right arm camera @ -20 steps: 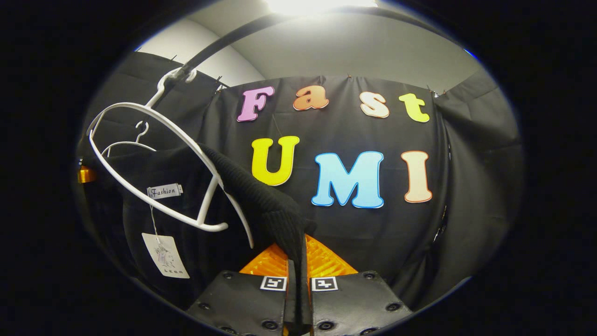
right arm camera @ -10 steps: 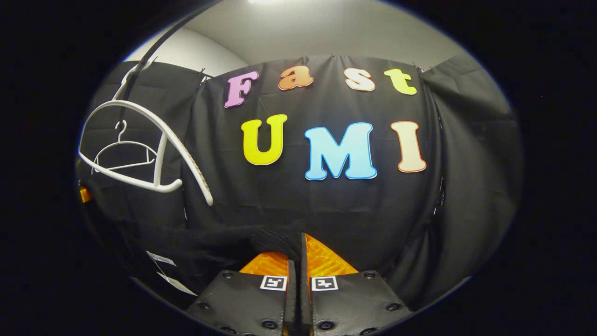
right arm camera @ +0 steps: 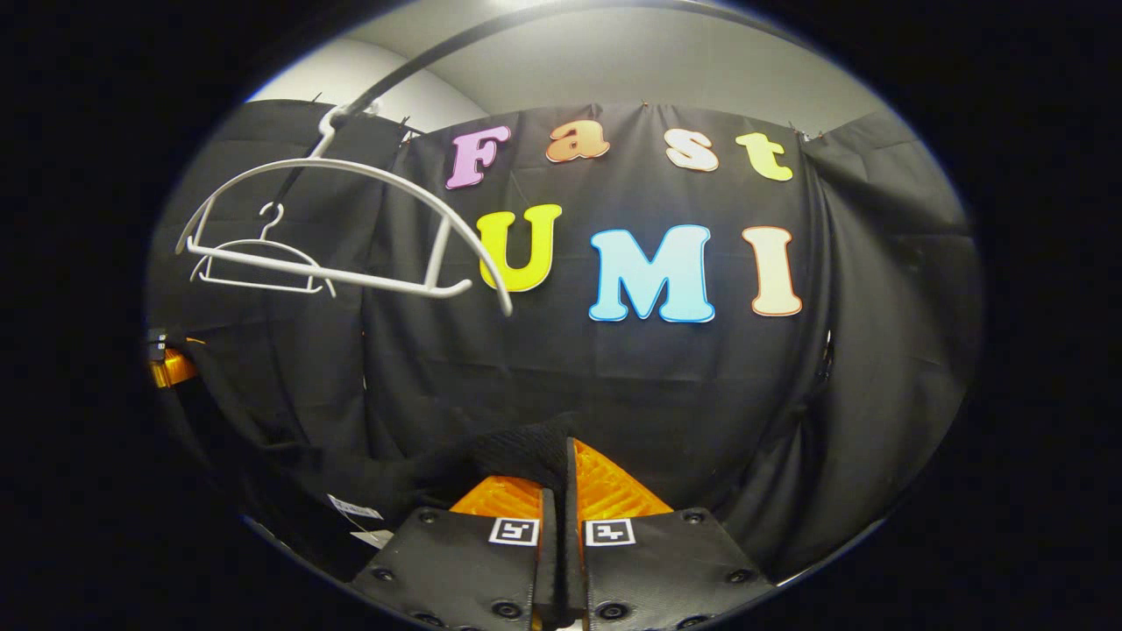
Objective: Grasp the clothes on the hanger with both hands and then place them into the laundry hamper below.
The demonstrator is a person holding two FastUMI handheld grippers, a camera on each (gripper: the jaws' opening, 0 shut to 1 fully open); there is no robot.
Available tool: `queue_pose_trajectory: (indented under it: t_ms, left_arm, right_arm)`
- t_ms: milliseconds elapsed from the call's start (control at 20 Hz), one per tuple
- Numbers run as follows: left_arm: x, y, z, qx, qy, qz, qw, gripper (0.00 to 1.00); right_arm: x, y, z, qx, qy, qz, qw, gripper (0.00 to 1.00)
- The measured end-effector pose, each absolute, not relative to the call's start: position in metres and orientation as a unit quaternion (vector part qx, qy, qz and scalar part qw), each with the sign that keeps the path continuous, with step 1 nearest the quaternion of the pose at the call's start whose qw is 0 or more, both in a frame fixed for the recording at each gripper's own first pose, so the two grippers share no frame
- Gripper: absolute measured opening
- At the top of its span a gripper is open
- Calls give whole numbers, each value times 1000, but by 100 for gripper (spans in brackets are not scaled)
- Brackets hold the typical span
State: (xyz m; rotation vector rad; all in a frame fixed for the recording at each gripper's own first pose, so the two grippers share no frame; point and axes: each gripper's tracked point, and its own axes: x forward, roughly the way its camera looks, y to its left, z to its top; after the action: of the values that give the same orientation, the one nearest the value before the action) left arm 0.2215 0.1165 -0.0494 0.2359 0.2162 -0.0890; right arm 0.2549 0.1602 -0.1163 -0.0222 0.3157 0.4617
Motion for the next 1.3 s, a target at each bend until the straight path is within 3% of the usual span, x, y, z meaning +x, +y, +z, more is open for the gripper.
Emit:
queue_pose_trajectory:
  t_ms: [750, 1300]
  left_arm:
    - [220, 78, -53, 71, 107, -109, 986, 0]
    - [199, 77, -160, 36, 195, -85, 977, 0]
  right_arm:
    - [117, 262, -132, 0, 182, 354, 917, 6]
    - [81, 255, -246, 4, 301, 310, 902, 5]
